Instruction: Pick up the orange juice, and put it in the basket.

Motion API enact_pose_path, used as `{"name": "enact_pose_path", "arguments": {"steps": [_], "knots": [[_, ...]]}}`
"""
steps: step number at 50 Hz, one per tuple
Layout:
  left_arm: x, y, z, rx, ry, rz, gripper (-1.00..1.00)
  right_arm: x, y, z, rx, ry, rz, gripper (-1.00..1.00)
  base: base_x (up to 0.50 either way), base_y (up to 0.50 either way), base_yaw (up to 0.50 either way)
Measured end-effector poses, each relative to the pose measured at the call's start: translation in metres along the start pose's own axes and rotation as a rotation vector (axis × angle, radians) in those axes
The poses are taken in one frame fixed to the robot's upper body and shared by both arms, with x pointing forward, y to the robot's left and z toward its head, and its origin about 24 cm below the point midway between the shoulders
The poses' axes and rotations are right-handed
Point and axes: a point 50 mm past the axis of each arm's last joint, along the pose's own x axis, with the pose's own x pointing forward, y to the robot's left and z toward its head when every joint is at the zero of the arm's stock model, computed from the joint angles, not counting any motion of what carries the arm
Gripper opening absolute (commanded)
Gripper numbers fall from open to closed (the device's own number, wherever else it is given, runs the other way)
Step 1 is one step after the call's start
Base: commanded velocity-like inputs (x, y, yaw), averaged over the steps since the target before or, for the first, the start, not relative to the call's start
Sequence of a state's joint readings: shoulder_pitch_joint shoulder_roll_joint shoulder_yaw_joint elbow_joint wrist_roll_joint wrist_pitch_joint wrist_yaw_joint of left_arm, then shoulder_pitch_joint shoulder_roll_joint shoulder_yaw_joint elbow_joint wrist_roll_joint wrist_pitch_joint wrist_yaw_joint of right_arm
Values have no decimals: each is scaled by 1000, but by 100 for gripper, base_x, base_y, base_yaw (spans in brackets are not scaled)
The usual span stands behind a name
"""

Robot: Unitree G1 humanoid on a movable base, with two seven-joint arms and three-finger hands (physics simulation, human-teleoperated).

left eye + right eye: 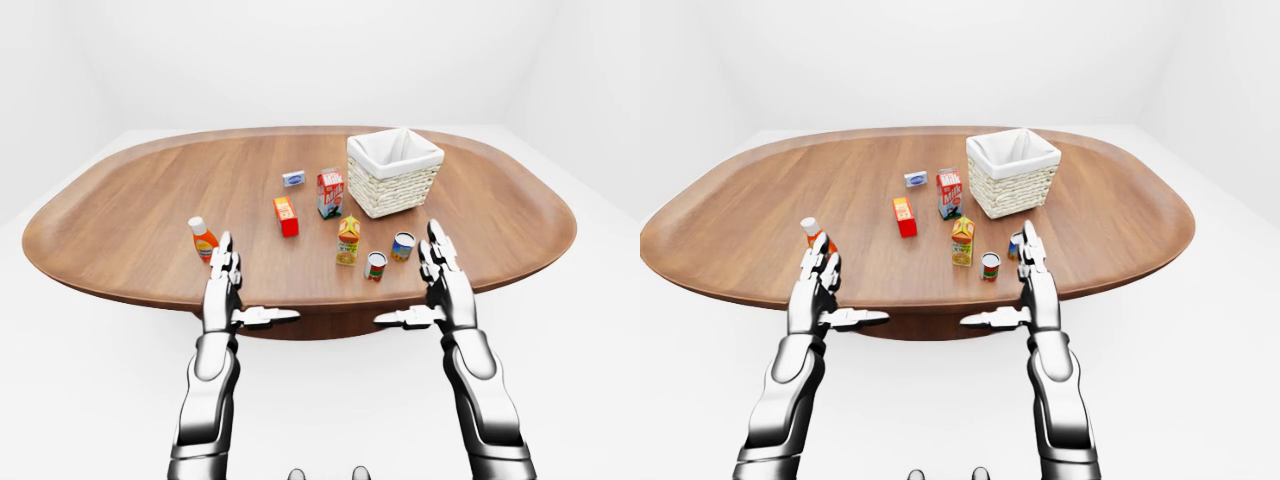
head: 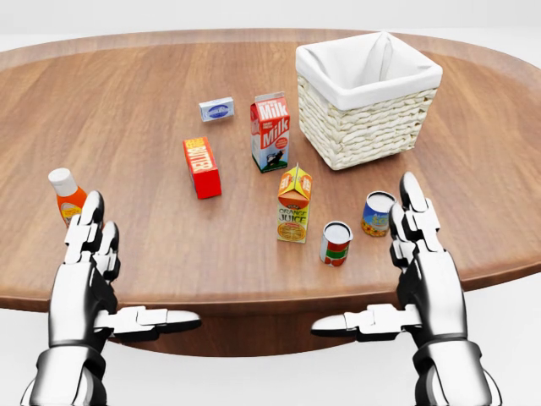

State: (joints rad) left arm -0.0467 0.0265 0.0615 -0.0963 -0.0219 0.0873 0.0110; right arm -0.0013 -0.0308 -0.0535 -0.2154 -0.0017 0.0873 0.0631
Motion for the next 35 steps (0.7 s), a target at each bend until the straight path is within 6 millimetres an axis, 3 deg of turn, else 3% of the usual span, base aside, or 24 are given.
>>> {"name": "enact_pose_path", "arguments": {"steps": [19,35], "knots": [[-4,12,44,14,-187,16,100,1,-5,31,-24,-133,-4,100,0,0,0],[-10,14,57,67,-242,-41,100,-4,-7,60,-49,-255,-8,100,0,0,0]]}}
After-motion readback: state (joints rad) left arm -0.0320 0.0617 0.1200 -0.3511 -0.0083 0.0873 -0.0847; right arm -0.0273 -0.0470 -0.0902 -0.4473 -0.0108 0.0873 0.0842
